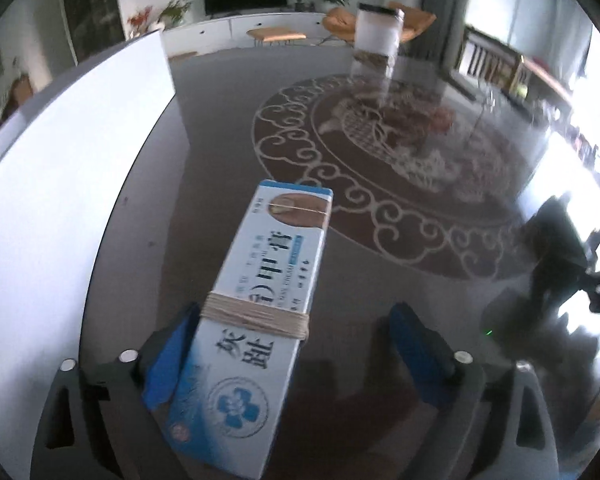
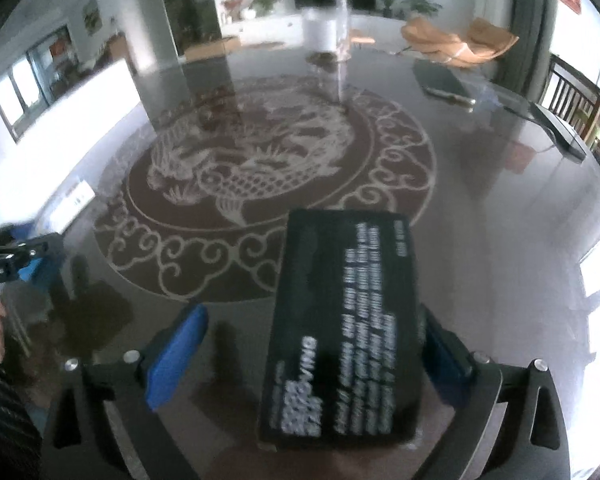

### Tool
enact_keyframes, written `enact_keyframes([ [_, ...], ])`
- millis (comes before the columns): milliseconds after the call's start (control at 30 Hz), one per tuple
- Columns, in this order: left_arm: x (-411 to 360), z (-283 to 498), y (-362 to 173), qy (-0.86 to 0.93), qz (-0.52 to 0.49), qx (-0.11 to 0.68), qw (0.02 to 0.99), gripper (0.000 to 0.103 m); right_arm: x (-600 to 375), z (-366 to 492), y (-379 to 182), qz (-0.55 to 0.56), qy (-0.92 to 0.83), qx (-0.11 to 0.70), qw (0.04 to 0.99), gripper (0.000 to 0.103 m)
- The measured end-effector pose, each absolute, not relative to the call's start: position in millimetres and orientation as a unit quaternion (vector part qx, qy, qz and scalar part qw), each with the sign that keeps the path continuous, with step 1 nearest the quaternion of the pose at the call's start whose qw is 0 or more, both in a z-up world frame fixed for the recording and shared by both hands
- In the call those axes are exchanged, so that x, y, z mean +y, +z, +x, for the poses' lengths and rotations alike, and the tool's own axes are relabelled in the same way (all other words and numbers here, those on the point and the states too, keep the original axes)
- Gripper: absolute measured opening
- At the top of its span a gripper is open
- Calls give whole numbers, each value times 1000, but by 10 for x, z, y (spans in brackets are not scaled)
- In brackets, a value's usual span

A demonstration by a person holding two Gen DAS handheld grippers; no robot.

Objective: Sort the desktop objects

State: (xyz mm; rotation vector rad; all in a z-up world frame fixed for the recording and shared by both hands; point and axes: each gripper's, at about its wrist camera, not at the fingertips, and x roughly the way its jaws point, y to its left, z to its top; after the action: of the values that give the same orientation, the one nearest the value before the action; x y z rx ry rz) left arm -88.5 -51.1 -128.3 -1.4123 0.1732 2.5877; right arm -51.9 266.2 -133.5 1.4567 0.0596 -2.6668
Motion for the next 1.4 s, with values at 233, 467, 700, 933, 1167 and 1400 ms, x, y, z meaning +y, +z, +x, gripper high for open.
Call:
enact_keyframes([
  [233, -509, -892, -1301, 874, -472, 55, 101, 103, 2625, -503, -1365, 464, -884, 25, 37, 103],
  [467, -505, -893, -1297, 874, -472, 55, 102, 103, 2631, -511, -1368, 458, -888, 24, 34, 103],
  [700, -511, -895, -1296, 874, -472, 55, 102, 103, 2630, -513, -1369, 458, -888, 24, 34, 103],
  [933, -505, -897, -1299, 874, -472, 55, 102, 103, 2632, -510, -1368, 458, -888, 24, 34, 103],
  [1167, -500, -900, -1302, 874, -471, 55, 102, 103, 2631, -509, -1368, 458, -888, 24, 34, 103],
  [1400, -498, -906, -1306, 874, -471, 55, 102, 103, 2630, -509, -1368, 458, -888, 24, 34, 103],
])
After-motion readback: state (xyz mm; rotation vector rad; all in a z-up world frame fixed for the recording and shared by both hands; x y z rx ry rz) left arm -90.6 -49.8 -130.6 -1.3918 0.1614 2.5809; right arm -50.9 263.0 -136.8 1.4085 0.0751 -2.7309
